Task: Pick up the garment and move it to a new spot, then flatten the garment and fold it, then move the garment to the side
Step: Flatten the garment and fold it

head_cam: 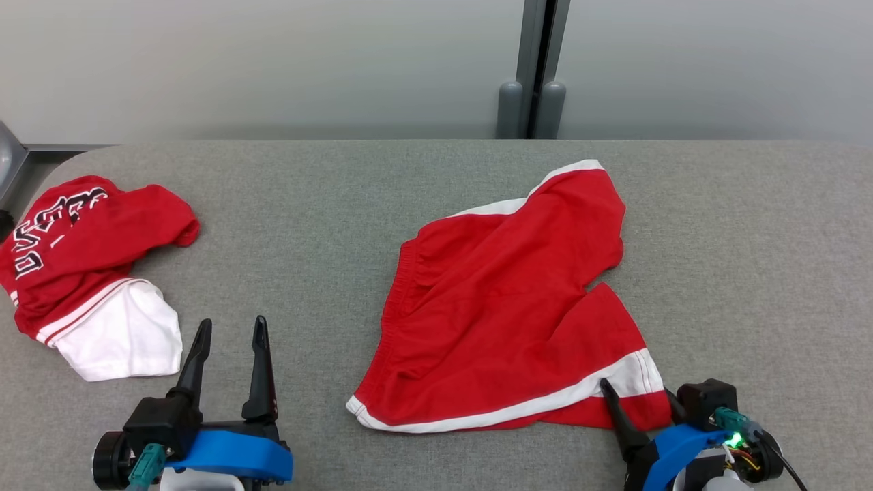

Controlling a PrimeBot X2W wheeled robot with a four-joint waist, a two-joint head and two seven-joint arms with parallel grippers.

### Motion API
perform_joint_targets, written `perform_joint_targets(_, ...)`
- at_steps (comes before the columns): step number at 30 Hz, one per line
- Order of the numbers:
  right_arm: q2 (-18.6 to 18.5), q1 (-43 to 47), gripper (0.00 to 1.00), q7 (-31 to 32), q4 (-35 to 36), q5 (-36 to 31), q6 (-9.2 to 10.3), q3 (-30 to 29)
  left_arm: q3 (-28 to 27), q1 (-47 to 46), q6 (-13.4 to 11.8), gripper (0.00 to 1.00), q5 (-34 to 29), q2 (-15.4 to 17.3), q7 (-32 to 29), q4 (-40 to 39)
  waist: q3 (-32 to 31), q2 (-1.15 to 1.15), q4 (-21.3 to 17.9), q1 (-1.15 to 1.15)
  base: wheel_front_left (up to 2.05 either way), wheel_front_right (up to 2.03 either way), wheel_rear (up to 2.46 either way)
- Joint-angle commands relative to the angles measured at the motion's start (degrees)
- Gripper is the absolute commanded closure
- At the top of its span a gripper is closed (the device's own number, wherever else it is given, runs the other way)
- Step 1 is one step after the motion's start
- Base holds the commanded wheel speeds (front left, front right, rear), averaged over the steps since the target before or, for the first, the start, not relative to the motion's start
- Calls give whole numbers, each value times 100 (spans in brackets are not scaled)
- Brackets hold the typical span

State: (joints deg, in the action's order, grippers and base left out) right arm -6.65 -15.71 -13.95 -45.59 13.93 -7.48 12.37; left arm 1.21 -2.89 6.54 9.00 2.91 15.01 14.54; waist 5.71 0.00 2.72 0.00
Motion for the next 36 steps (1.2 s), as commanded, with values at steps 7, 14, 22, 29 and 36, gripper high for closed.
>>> perform_joint_targets(7,-95,-139,0,-97,60,202,-3,240,38,-85,16,0,16,-3,25,13,16,0,13,0,0,0,0)
perform_joint_targets(14,-171,-110,0,-130,204,214,-2,174,26,-76,12,0,23,-3,25,31,-4,0,33,0,0,0,0)
perform_joint_targets(22,-153,-49,0,-132,388,284,-2,248,43,-42,8,0,7,-3,25,13,-12,0,51,0,0,0,0)
perform_joint_targets(29,-158,16,0,-132,712,247,-2,241,13,-61,15,0,-5,-3,25,-7,40,0,58,0,0,0,0)
perform_joint_targets(36,-135,41,0,-131,734,252,-2,275,34,-90,21,0,-6,-3,25,1,76,0,63,0,0,0,0)
